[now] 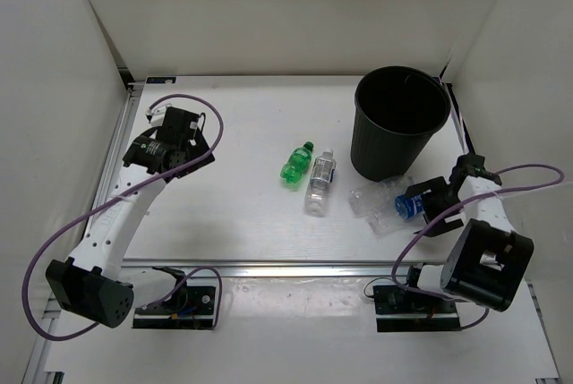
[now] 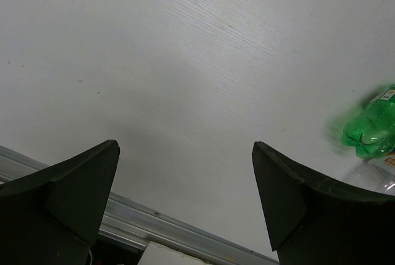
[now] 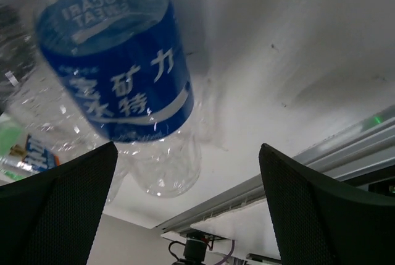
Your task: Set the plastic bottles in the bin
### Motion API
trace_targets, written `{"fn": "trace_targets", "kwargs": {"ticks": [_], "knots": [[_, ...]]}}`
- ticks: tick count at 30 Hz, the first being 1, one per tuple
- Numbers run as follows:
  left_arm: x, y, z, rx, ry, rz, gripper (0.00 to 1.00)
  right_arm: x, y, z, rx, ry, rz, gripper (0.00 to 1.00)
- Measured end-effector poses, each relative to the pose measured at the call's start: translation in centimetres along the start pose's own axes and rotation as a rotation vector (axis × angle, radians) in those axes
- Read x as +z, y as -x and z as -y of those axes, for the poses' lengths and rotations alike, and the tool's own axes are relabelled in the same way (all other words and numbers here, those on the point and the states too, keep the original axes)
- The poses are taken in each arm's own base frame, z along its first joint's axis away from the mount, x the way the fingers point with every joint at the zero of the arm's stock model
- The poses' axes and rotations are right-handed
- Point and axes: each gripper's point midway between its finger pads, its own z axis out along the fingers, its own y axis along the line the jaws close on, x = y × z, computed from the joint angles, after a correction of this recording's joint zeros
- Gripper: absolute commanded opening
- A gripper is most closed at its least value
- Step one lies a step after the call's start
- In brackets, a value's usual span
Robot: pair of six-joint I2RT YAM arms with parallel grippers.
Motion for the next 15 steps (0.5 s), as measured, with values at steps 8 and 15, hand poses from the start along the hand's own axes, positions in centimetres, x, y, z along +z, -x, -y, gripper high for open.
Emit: {"fn": "trace_targets", "kwargs": {"ticks": [8, 15], "knots": [[0.8, -1.6, 0.0, 0.007, -0.004, -0.045, 1.0, 3.2, 0.7, 0.3, -0.025, -0.033, -0.028, 0.7], [1.0, -2.1, -0.1, 0.014, -0.004, -0.06, 1.0, 3.0, 0.6, 0.9, -0.034, -0.064, -0.017, 0.4]]}}
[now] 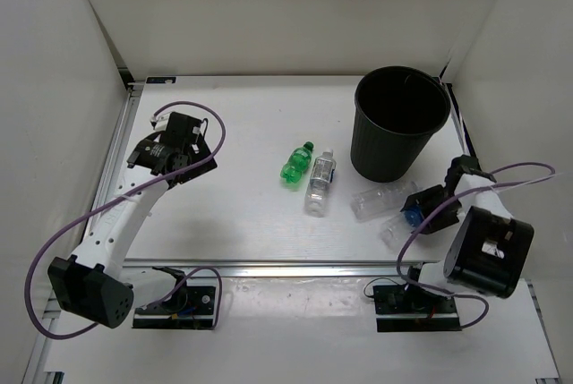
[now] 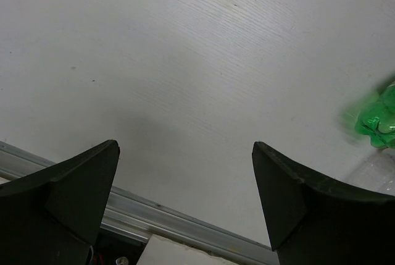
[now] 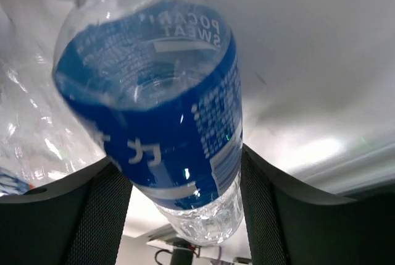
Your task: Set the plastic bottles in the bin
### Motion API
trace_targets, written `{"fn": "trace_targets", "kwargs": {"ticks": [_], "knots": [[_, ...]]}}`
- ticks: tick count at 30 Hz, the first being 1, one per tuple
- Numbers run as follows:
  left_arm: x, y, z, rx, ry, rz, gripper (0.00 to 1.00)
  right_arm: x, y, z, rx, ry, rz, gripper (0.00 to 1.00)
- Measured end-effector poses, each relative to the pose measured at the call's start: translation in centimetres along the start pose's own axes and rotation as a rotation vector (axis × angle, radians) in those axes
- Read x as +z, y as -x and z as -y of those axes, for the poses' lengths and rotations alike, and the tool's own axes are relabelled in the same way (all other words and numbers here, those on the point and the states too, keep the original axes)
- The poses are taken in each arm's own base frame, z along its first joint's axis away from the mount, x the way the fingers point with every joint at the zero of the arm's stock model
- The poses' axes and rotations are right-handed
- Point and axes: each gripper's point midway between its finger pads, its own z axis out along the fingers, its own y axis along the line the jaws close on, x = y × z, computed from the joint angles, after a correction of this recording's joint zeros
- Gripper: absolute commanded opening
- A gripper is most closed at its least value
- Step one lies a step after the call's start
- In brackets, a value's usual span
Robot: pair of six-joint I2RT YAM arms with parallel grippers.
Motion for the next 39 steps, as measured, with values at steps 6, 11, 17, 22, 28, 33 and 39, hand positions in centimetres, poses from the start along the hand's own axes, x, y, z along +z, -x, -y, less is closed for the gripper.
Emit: {"fn": "trace_targets", "kwargs": {"ticks": [6, 11, 17, 22, 28, 33, 39], "knots": [[0.1, 0.1, 0.1, 0.004, -0.004, 0.004, 1.0, -6.5, -2.7, 0.2, -0.077, 0.02, 0.091, 0.38], [0.4, 0.1, 0.3, 0.009, 0.001, -0.002, 1.0, -17.3, -3.4, -3.2, -0.117, 0.264, 0.276, 0.35], [0.9, -0.3, 2.1, 0.025, -0.073, -0.038, 1.0, -33.7, -3.1, -9.9, -0.254, 0.675, 0.594, 0.35], [1.9, -1.2, 4.9, 0.034, -0.184, -0.106, 1.0, -40.2, -0.9, -18.5, -0.454, 0.784, 0.814, 0.52], [3.0, -3.9, 6.1, 0.047, -0.265, -0.194, 1.0, -34.2, 3.0, -28.6, -0.641, 0.613, 0.892, 1.0], [3.1, -3.6, 8.0, 0.075, -0.323, -0.211, 1.0, -27.1, 1.8, -29.8, -0.752, 0.437, 0.828, 1.0], [3.4, -1.9, 16.6, 0.192, -0.457, -0.2, 1.0, -31.1, -1.1, -24.8, -0.737, 0.51, 0.873, 1.0]]}}
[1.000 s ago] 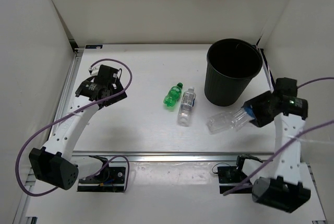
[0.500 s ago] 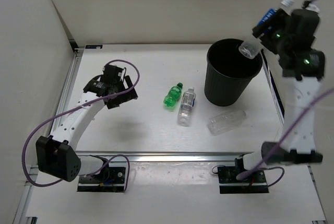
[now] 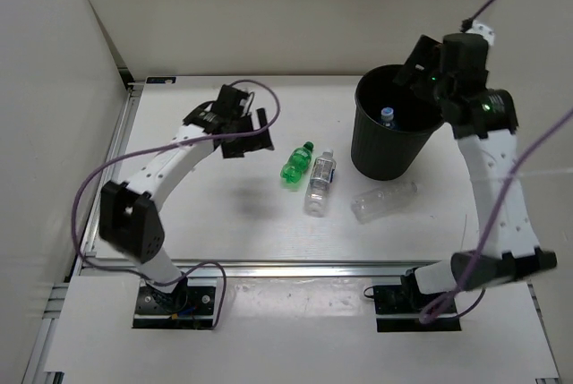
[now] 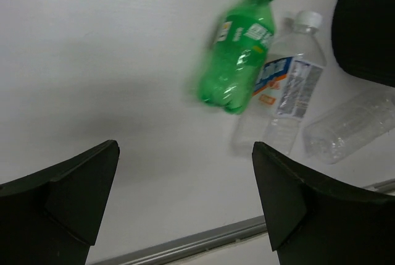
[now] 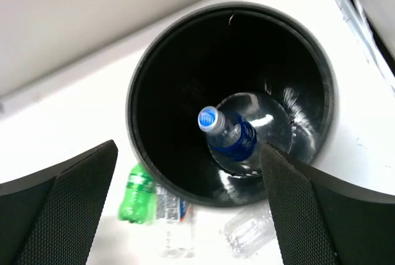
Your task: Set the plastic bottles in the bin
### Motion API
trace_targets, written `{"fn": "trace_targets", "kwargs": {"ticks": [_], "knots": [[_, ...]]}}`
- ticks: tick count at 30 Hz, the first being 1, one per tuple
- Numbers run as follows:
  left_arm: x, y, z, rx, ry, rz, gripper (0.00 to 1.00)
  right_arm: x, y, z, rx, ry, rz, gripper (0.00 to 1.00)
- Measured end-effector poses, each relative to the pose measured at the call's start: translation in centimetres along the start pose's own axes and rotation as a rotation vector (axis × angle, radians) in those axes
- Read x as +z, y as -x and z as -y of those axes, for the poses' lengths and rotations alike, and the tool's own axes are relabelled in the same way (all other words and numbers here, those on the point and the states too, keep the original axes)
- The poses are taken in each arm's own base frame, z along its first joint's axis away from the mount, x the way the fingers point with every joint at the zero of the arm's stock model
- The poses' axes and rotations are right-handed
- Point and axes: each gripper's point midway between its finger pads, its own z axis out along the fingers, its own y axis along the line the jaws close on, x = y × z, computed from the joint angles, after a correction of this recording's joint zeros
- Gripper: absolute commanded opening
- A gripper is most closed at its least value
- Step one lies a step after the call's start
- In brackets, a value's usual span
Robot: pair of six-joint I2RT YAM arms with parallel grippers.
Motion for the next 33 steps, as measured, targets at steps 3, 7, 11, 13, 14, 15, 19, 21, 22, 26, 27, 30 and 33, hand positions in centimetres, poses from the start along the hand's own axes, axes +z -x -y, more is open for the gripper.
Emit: {"fn": "trace_targets", "kwargs": {"ticks": [3, 7, 11, 13, 14, 15, 19, 21, 22, 26, 27, 30, 33], "knots": [[2.7, 1.8, 3.8, 0.047, -0.054, -0.002, 1.0, -4.2, 1.4, 0.5, 0.035, 0.043, 0.08, 1.0], [6.8, 2.8, 6.1, 0.088, -0.075, -0.022, 1.0, -6.6, 1.3, 1.1, 0.049, 0.067, 0.108, 1.0], [10.7, 1.7, 5.8, 0.11, -0.025, -0.058, 1.0, -6.0, -0.7, 1.7, 0.035, 0.054, 0.056, 1.0], [12.4, 0.2, 5.3, 0.124, 0.005, -0.099, 1.0, -5.3, -2.1, 2.0, 0.027, 0.044, 0.017, 1.0], [13.1, -0.5, 5.2, 0.131, 0.014, -0.117, 1.0, -5.2, -2.7, 2.2, 0.025, 0.04, 0.002, 1.0], [13.7, -1.2, 5.1, 0.138, 0.024, -0.135, 1.0, -5.1, -3.2, 2.4, 0.024, 0.037, -0.012, 1.0], [14.5, -2.5, 5.5, 0.148, 0.015, -0.17, 1.0, -6.0, -4.1, 3.5, 0.034, 0.026, -0.019, 1.0], [14.6, -2.7, 5.7, 0.151, 0.01, -0.172, 1.0, -6.8, -3.9, 4.1, 0.042, 0.022, -0.003, 1.0], [14.6, -2.8, 5.8, 0.145, 0.006, -0.177, 1.0, -7.2, -3.8, 4.4, 0.047, 0.019, 0.004, 1.0], [15.0, -3.5, 6.4, 0.116, -0.039, -0.216, 0.86, -8.3, -3.6, 5.5, 0.057, 0.007, 0.03, 1.0], [15.2, -3.6, 6.6, 0.109, -0.05, -0.221, 0.84, -8.4, -3.7, 5.8, 0.056, 0.001, 0.03, 1.0], [15.6, -4.2, 6.6, 0.094, -0.064, -0.246, 0.6, -8.4, -4.6, 6.9, 0.049, -0.028, 0.014, 1.0], [15.6, -4.4, 6.7, 0.073, -0.086, -0.261, 0.57, -8.0, -5.3, 7.6, 0.045, -0.05, -0.009, 1.0]]}}
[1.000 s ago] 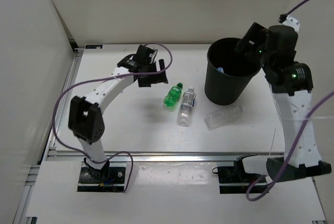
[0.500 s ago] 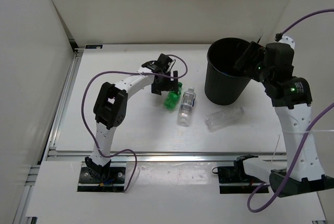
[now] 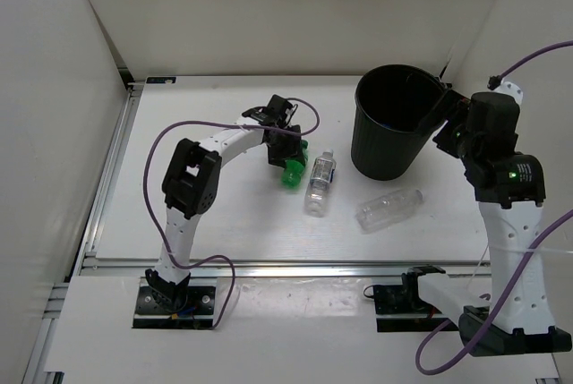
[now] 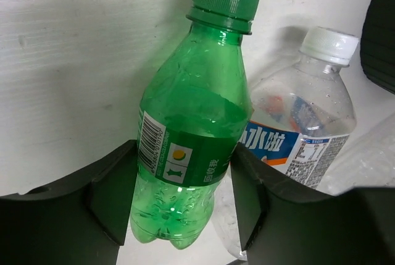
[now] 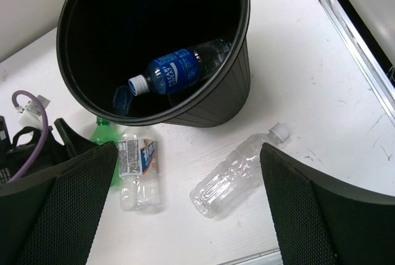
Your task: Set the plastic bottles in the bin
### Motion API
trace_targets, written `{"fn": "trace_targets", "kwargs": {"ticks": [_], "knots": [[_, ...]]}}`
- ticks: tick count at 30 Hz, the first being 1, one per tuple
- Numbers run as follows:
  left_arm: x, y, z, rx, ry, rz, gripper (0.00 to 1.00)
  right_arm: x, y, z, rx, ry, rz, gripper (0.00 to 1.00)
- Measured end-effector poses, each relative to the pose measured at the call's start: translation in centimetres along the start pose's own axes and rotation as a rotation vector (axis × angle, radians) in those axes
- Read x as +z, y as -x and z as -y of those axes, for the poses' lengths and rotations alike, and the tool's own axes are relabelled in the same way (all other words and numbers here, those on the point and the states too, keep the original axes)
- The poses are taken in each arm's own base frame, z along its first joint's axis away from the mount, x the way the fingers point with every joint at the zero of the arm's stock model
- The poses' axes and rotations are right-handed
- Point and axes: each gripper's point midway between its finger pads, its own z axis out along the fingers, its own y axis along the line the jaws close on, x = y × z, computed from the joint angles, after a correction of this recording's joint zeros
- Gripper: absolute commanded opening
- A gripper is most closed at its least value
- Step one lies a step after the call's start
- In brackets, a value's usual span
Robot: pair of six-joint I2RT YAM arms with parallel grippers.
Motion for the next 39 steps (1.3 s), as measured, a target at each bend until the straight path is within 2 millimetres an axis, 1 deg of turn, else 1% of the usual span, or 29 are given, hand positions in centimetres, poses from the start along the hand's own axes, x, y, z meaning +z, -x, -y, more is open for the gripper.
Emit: {"fn": "trace_targets", "kwargs": {"ticks": [2, 5, 8, 10, 12, 13, 15, 16, 17, 18, 19, 20, 21, 22, 23, 24, 25, 26, 27, 28, 29, 31, 33, 34, 35, 36, 37, 39], "knots": [[0.1, 0.0, -0.1, -0.013, -0.014, -0.007, 0.57, 0.1, -0.2, 0.3, -0.001, -0.006, -0.009, 1.0], [-0.1, 0.3, -0.4, -0.051, -0.029, -0.01, 0.5, 0.1, -0.1, 0.5, 0.003, -0.011, -0.008, 1.0], [-0.7, 0.9, -0.8, -0.1, -0.022, -0.006, 0.49, 0.1, -0.1, 0.6, 0.003, -0.011, -0.008, 1.0], [-1.7, 2.4, -0.9, -0.139, -0.019, 0.017, 0.49, 0.1, -0.1, 0.6, 0.004, -0.01, -0.008, 1.0], [-3.8, 5.5, 0.3, -0.157, -0.051, 0.086, 0.5, 0.1, -0.2, 0.5, 0.005, -0.005, -0.012, 1.0], [-5.3, 7.6, 1.3, -0.156, -0.085, 0.144, 0.5, 0.1, -0.2, 0.5, 0.005, -0.005, -0.013, 1.0], [-10.1, 12.4, 5.0, -0.137, -0.211, 0.265, 0.5, 0.2, -0.6, 0.6, 0.009, -0.007, -0.02, 1.0], [-13.1, 14.7, 7.3, -0.118, -0.293, 0.335, 0.5, 0.3, -0.9, 0.8, 0.012, -0.011, -0.025, 1.0], [-16.7, 16.8, 9.9, -0.089, -0.39, 0.415, 0.5, 0.3, -1.2, 1.0, 0.014, -0.016, -0.03, 1.0], [-20.6, 18.4, 12.5, -0.055, -0.496, 0.495, 0.5, 0.3, -1.3, 1.1, 0.015, -0.017, -0.032, 1.0], [-23.9, 19.4, 14.6, -0.024, -0.59, 0.559, 0.5, 0.3, -1.4, 1.2, 0.015, -0.019, -0.033, 1.0], [-26.9, 19.8, 16.6, 0.008, -0.68, 0.608, 0.5, 0.2, -1.4, 1.2, 0.016, -0.018, -0.03, 1.0], [-29.6, 19.7, 18.3, 0.036, -0.763, 0.644, 0.5, 0.1, -1.4, 1.2, 0.017, -0.016, -0.026, 1.0], [-31.7, 19.4, 19.8, 0.057, -0.843, 0.66, 0.5, -0.1, -1.3, 1.2, 0.018, -0.013, -0.021, 1.0], [-32.9, 18.9, 21.2, 0.077, -0.908, 0.663, 0.5, -0.3, -1.2, 1.2, 0.02, -0.011, -0.015, 1.0], [-33.7, 18.3, 22.6, 0.096, -0.971, 0.657, 0.51, -0.6, -1.1, 1.3, 0.021, -0.011, -0.006, 1.0], [-33.9, 17.6, 24.1, 0.107, -1.036, 0.637, 0.51, -0.8, -1.0, 1.4, 0.022, -0.012, 0.001, 1.0], [-33.6, 17.0, 25.5, 0.112, -1.094, 0.613, 0.51, -1.0, -0.9, 1.5, 0.024, -0.011, 0.01, 1.0], [-32.9, 16.4, 26.7, 0.116, -1.144, 0.584, 0.53, -1.3, -0.8, 1.6, 0.024, -0.012, 0.017, 1.0], [-31.6, 15.8, 27.8, 0.112, -1.18, 0.547, 0.53, -1.6, -0.7, 1.6, 0.025, -0.011, 0.021, 1.0], [-29.8, 15.1, 28.8, 0.1, -1.203, 0.506, 0.54, -2.0, -0.7, 1.8, 0.024, -0.013, 0.023, 1.0], [-25.5, 13.9, 30.2, 0.063, -1.213, 0.428, 0.54, -2.9, -0.3, 1.9, 0.023, -0.017, 0.034, 1.0], [-21.1, 12.7, 31.0, 0.023, -1.197, 0.354, 0.54, -4.0, 0.5, 2.1, 0.021, -0.012, 0.064, 1.0], [-19.3, 12.1, 31.3, 0.007, -1.191, 0.324, 0.55, -4.6, 0.7, 2.2, 0.019, -0.011, 0.079, 1.0], [-17.8, 11.5, 31.6, -0.005, -1.184, 0.3, 0.66, -5.3, 0.9, 2.3, 0.017, -0.008, 0.095, 1.0], [-16.6, 11.0, 31.8, -0.025, -1.178, 0.274, 0.85, -5.9, 1.1, 2.5, 0.016, -0.006, 0.11, 1.0], [-16.1, 10.7, 32.1, -0.024, -1.177, 0.276, 1.0, -6.4, 1.1, 2.8, 0.015, -0.008, 0.121, 1.0], [-16.0, 10.3, 32.6, -0.016, -1.183, 0.284, 1.0, -7.5, 1.0, 3.3, 0.014, -0.01, 0.14, 1.0]]}}
